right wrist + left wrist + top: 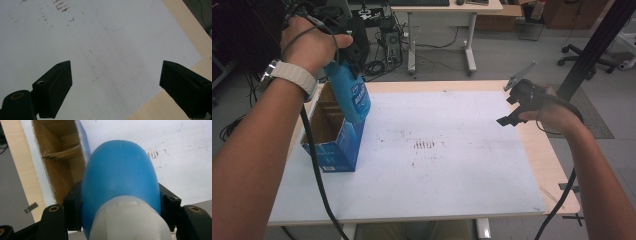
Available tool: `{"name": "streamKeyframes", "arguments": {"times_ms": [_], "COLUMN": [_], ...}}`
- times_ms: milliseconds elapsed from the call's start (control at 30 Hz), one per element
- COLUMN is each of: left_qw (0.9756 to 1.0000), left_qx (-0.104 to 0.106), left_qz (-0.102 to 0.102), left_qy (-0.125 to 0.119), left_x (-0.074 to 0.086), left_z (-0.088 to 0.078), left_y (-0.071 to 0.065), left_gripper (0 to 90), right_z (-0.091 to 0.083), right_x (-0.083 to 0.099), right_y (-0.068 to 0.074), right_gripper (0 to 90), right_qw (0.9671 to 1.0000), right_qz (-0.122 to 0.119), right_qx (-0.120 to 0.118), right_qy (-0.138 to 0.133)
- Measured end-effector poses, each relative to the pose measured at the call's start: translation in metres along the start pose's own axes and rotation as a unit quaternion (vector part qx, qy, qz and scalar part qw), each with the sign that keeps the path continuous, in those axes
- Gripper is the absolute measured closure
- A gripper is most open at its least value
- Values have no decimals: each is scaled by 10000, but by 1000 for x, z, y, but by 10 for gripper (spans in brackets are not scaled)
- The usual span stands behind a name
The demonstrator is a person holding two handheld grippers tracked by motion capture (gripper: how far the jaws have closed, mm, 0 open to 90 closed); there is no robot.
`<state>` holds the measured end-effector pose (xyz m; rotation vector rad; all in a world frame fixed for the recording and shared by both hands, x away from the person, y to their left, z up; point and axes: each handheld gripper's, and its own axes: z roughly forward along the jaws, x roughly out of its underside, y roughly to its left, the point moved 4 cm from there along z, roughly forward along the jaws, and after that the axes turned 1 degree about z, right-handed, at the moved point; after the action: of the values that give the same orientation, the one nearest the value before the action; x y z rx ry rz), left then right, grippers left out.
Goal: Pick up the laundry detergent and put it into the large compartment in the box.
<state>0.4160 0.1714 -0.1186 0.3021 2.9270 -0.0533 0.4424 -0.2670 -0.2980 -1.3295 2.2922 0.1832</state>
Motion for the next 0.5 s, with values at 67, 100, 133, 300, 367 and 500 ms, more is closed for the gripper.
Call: {"name": "streamKeyframes", "arguments": {"times_ms": [67, 100, 133, 300, 367, 500], "left_qw": [10000, 10000, 9999, 9997, 9996, 9993], "left_qx": [-23, -23, -35, -84, -108, -131], "left_qz": [-49, -49, -111, -226, -267, -340], "left_qy": [-22, -22, -55, -94, -76, -75], "left_x": [0, 0, 1, 2, 3, 4], "left_z": [-3, -3, -6, -10, -10, -11], "left_y": [5, 5, 8, 20, 24, 32], "left_gripper": [372, 372, 372, 373, 373, 373], "right_z": [0, 0, 0, 1, 2, 4], "right_x": [0, -1, -1, -2, -2, -4], "right_y": [0, 0, 0, 0, 0, 0], "right_gripper": [110, 111, 111, 110, 111, 111], "right_qw": [10000, 10000, 10000, 10000, 10000, 10000], "right_qz": [-4, -1, -2, -4, -7, -12], "right_qx": [-1, 1, 2, -3, -5, -19], "right_qy": [2, 8, 11, 24, 33, 53]}}
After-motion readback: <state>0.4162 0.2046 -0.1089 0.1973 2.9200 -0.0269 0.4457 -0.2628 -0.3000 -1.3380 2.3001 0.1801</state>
